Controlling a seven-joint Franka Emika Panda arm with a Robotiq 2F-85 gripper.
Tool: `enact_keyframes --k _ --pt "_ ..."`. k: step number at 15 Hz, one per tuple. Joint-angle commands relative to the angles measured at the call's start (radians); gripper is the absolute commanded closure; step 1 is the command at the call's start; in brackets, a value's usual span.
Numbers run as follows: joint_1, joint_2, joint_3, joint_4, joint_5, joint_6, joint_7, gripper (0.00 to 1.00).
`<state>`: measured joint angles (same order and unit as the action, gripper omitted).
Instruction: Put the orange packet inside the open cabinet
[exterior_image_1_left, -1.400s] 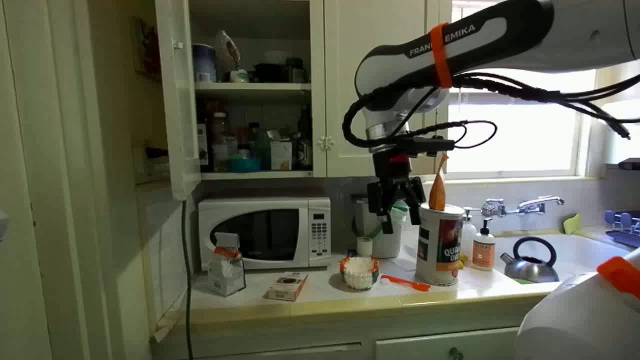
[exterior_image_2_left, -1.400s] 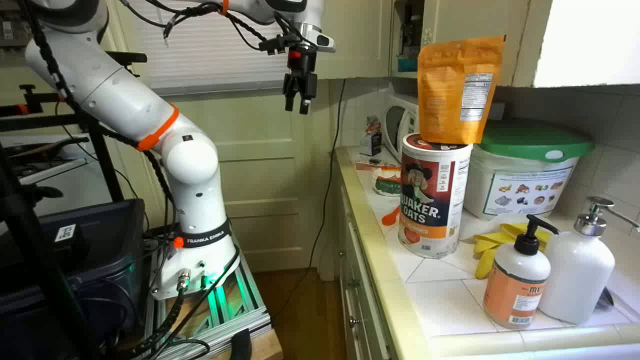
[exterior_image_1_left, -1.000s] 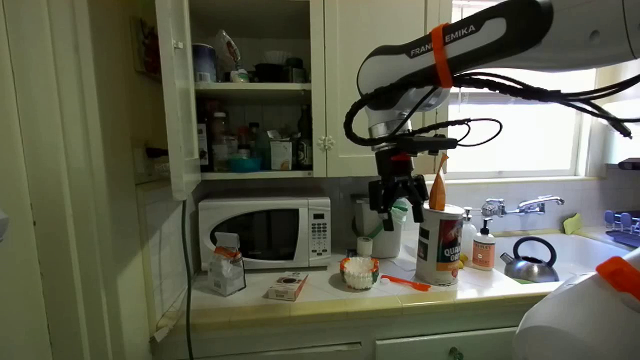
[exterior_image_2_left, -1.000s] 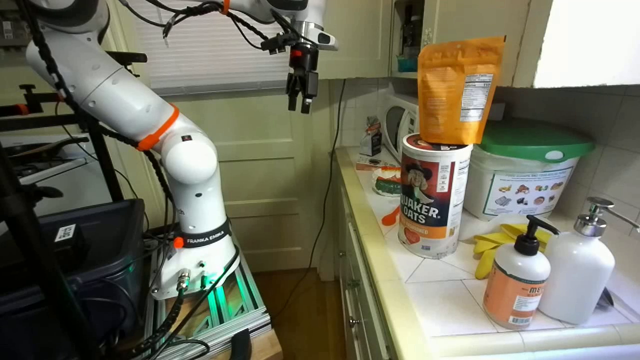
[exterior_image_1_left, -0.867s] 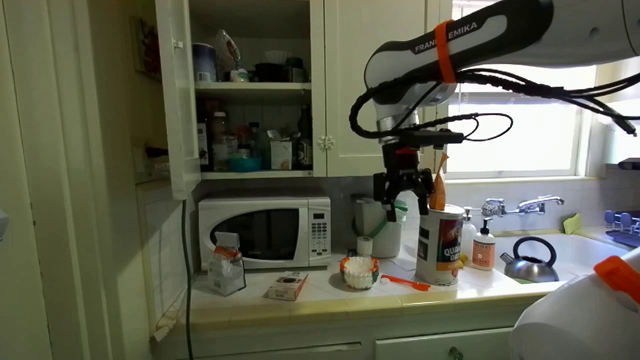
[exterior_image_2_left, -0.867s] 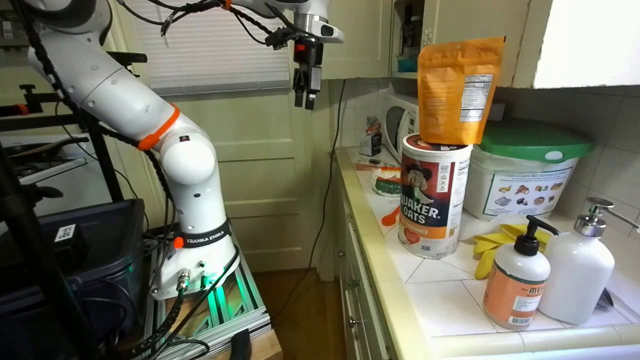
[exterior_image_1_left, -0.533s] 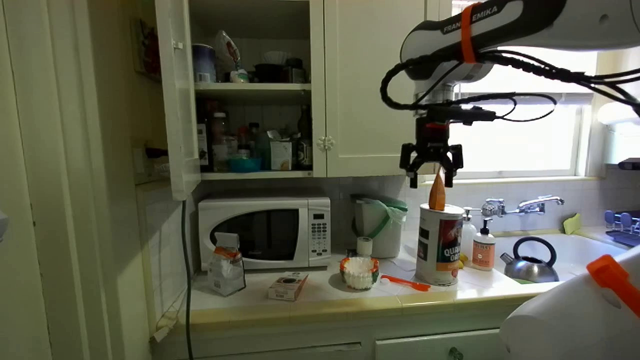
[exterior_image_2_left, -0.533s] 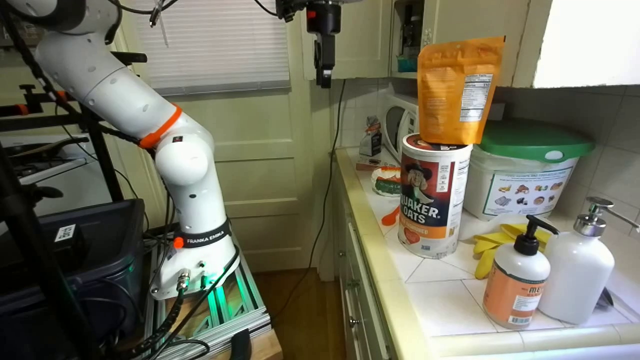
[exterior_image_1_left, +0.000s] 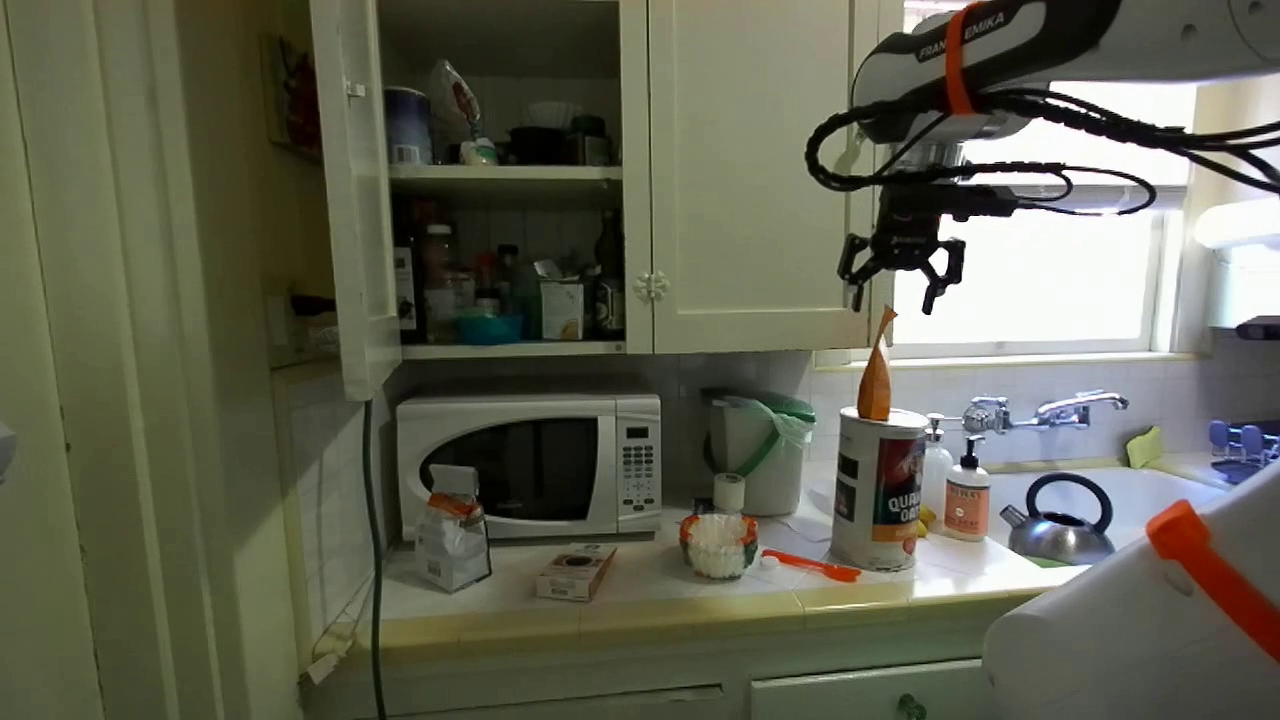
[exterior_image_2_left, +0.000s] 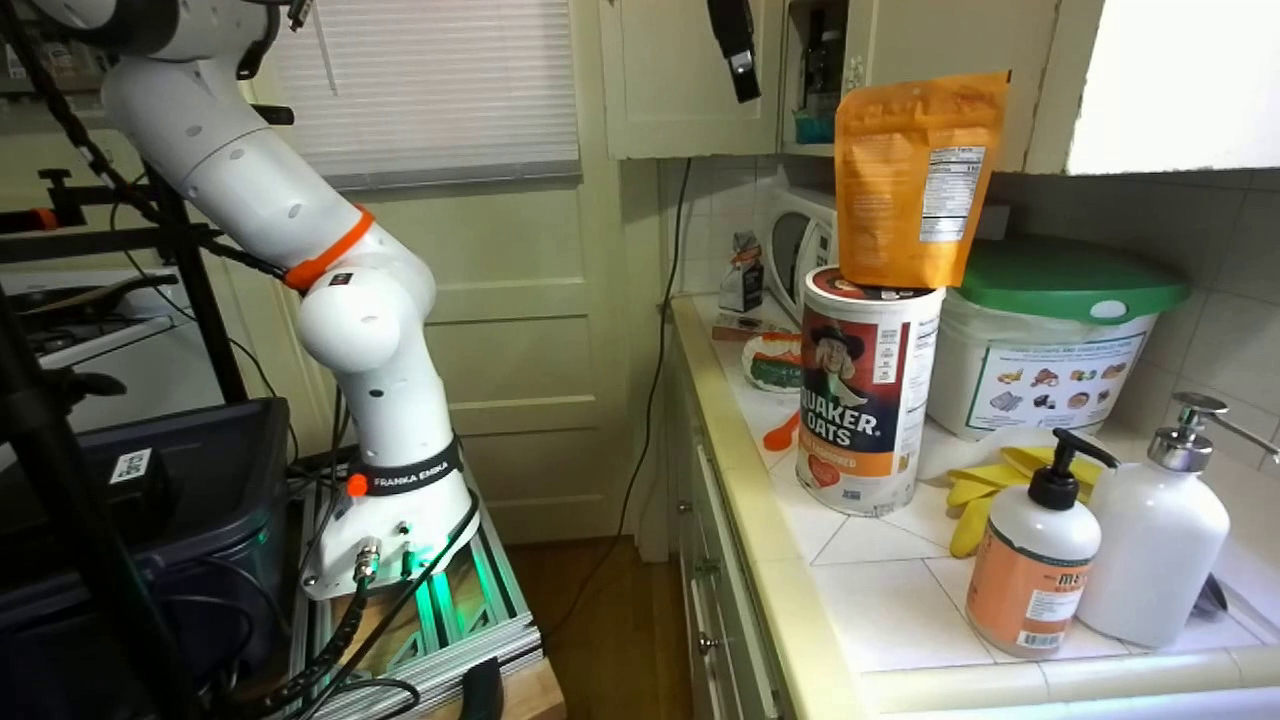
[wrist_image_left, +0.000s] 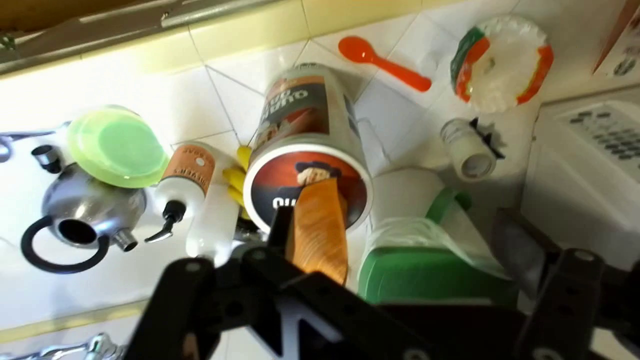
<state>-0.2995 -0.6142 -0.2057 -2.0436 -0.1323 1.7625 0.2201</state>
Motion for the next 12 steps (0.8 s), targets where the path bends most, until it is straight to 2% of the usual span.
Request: enact_keyframes --k 1,2,3,6,7,8,9,10,11,12 --pt "-0.065 0.030 0.030 0.002 -0.072 0.115 0.128 0.00" --pt "-0.084 0.036 0.037 -0.002 -0.097 0.143 0.166 0.00" --pt "-0.102 0.048 0.037 0.000 -0.120 0.162 0.192 0.05" --pt "-0.116 0.070 0.029 -0.006 -0.139 0.187 0.218 0.12" --pt "-0.101 0.076 0.018 -0.011 -0.114 0.198 0.198 0.25" --pt "-0.096 0.079 0.015 -0.019 -0.110 0.217 0.187 0.29" --pt "-0.094 0.080 0.019 -0.033 -0.118 0.255 0.184 0.42" --pt "-0.095 0.083 0.024 -0.042 -0.125 0.281 0.185 0.50" --pt "-0.092 0.086 0.026 -0.053 -0.125 0.313 0.181 0.56" --pt "-0.096 0.089 0.032 -0.061 -0.132 0.340 0.186 0.57"
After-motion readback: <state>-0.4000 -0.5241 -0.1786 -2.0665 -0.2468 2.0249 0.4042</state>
